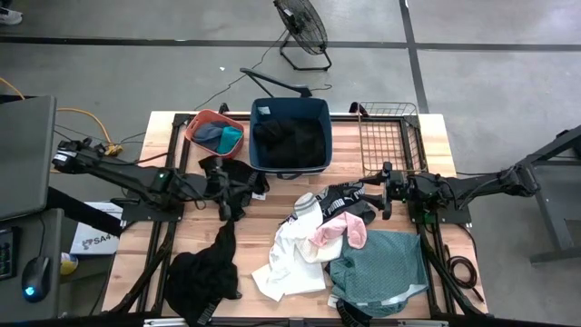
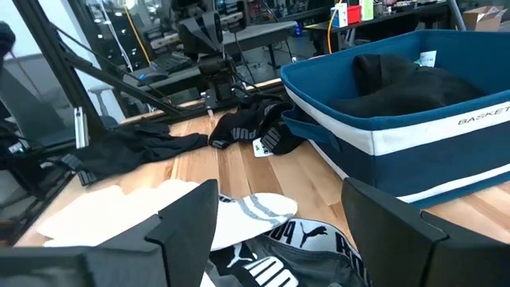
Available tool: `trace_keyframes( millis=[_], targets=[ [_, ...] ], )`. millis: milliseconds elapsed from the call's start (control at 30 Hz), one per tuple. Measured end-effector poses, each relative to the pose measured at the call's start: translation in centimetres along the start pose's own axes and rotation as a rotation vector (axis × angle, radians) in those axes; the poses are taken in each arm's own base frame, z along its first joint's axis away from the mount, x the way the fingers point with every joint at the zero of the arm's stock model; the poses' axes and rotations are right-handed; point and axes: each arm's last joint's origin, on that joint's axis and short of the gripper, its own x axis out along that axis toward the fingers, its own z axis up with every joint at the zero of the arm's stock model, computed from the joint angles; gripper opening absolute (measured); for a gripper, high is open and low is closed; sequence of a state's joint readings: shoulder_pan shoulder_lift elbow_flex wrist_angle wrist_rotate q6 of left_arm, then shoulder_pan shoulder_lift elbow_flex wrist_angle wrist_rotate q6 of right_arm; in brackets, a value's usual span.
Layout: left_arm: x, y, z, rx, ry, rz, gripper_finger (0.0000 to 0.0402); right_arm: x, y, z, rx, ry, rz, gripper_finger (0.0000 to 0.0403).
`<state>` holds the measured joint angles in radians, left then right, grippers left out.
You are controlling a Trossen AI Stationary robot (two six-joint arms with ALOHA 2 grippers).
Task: Pick & Place Cloths
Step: Put the light pink sock into the orange bin
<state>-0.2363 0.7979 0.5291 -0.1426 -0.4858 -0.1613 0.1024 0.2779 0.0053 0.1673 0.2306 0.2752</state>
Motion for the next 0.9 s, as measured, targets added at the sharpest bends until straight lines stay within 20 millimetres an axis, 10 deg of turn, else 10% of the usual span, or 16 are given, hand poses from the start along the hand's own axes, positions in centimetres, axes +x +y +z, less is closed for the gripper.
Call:
trace_keyframes(
  millis=[267,900],
  targets=[
    [-0.4,0.3,-1.4,-0.019,-0.021,-0.044,0.0,0.0,0.2,0.6,0.355,-0.043,0.049,0.0259],
    [-3.2,1.4,-0.2,-0.046,-0.155,-0.116,0.0,2.3,5.9,7.2,0.197,0.207,-0.131,0.0259]
  ],
)
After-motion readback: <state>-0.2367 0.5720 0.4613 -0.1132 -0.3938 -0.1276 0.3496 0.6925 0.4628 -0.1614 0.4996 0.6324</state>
